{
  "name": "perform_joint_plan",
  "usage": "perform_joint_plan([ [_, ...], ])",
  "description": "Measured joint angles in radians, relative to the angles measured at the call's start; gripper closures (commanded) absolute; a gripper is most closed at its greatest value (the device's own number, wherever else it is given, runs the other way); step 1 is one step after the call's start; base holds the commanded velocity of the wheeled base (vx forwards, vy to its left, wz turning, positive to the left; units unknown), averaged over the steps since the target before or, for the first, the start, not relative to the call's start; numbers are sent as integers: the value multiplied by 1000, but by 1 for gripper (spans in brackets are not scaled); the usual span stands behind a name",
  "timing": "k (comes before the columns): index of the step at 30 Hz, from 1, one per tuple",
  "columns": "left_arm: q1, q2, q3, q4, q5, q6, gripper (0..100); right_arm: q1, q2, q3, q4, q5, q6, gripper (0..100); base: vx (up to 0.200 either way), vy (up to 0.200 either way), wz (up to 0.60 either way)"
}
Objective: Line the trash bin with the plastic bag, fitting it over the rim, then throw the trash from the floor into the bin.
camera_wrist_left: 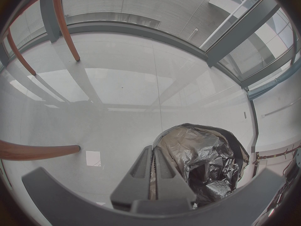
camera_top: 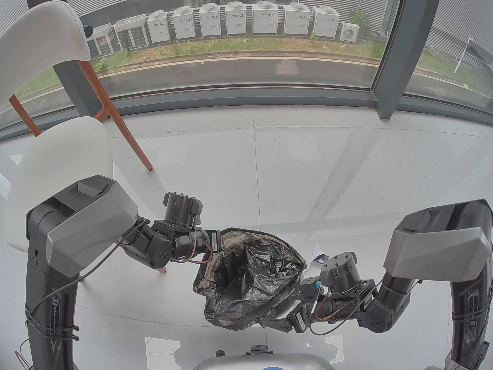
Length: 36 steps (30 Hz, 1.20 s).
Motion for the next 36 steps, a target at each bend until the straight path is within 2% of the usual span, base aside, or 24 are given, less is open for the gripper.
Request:
perform_joint_plan([
  [16,4,0,-6,0,0,1,100,-34,118,-181,0,0,-18,0,0,0,0],
  [17,4,0,-6,0,0,1,100,-37,122,-185,-1,0,-20,100,0,0,0],
  [36,2,0,-7,0,0,1,100,-49,98,-174,-5,2,-31,100,0,0,0],
])
